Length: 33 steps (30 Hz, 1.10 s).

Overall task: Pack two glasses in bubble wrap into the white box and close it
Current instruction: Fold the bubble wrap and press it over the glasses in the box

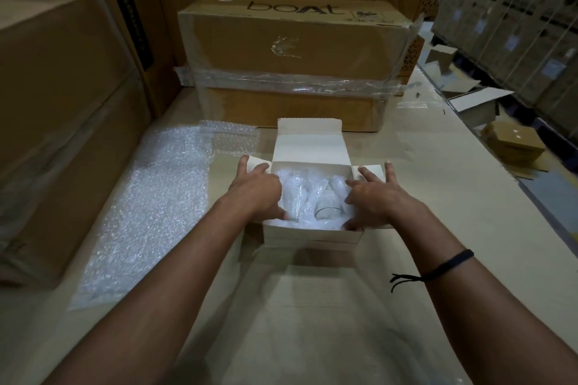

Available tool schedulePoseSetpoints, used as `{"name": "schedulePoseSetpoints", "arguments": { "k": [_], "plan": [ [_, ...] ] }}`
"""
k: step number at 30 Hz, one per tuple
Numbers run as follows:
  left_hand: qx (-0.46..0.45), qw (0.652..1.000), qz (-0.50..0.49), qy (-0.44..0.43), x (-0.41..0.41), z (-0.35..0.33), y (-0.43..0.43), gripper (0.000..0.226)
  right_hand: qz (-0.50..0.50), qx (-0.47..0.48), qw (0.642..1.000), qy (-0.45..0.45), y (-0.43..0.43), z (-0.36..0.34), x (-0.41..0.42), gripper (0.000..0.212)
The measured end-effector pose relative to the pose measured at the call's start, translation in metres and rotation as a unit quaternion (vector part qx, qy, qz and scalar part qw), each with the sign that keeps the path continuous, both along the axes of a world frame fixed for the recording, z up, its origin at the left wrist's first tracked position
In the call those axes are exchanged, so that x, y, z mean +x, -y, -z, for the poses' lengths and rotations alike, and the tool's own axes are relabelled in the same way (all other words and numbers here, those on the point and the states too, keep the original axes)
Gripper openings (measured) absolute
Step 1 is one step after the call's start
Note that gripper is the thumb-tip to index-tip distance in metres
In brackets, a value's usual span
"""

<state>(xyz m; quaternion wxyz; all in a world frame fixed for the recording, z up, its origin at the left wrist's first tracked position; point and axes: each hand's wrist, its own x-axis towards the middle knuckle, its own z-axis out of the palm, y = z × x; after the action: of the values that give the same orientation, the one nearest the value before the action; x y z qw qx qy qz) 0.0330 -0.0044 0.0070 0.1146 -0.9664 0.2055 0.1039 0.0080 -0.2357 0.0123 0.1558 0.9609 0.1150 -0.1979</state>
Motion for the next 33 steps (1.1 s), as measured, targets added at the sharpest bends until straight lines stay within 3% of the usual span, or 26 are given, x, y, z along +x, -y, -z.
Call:
{"name": "schedulePoseSetpoints", "arguments": {
  "k": [7,10,13,15,17,19,20,22,24,25,27,30,33],
  "plan": [
    [0.011,0.999,-0.029,0.012,-0.009,0.009,0.011,0.039,0.006,0.016,0.999,0.033,-0.008,0.011,-0.002,0.073],
    [0.004,0.999,-0.038,0.016,-0.009,0.013,0.013,0.042,0.006,0.02,0.999,0.049,-0.012,0.014,-0.002,0.071],
    [-0.043,0.998,-0.032,0.027,-0.011,0.017,0.006,0.044,0.015,0.027,0.998,0.047,-0.013,0.012,-0.004,0.071],
    [-0.128,0.989,-0.023,0.072,-0.02,0.018,-0.004,0.04,0.026,0.034,0.998,0.037,-0.012,0.008,-0.009,0.069],
    [-0.277,0.946,-0.039,0.166,-0.036,0.023,-0.019,0.032,0.037,0.059,0.997,0.038,-0.012,0.0,-0.017,0.064],
    [-0.418,0.865,-0.091,0.262,-0.058,0.033,-0.042,0.025,0.042,0.135,0.986,0.086,-0.017,-0.008,-0.03,0.059],
    [-0.449,0.834,-0.118,0.299,-0.068,0.042,-0.057,0.023,0.028,0.188,0.973,0.133,-0.022,-0.009,-0.038,0.055],
    [-0.442,0.815,-0.169,0.334,-0.085,0.062,-0.088,0.022,-0.028,0.329,0.917,0.225,-0.041,-0.007,-0.06,0.043],
    [-0.405,0.827,-0.223,0.319,-0.093,0.077,-0.115,0.022,-0.068,0.442,0.859,0.251,-0.068,0.004,-0.081,0.029],
    [-0.384,0.838,-0.253,0.292,-0.095,0.082,-0.125,0.025,-0.079,0.458,0.852,0.24,-0.084,0.013,-0.09,0.026],
    [-0.322,0.873,-0.305,0.201,-0.094,0.089,-0.142,0.038,-0.082,0.439,0.874,0.192,-0.113,0.042,-0.098,0.028],
    [-0.219,0.917,-0.329,0.054,-0.091,0.093,-0.158,0.057,-0.052,0.379,0.918,0.105,-0.142,0.087,-0.109,0.048],
    [-0.188,0.926,-0.319,0.071,-0.088,0.086,-0.16,0.047,-0.034,0.343,0.928,0.142,-0.151,0.113,-0.115,0.059]
  ]
}}
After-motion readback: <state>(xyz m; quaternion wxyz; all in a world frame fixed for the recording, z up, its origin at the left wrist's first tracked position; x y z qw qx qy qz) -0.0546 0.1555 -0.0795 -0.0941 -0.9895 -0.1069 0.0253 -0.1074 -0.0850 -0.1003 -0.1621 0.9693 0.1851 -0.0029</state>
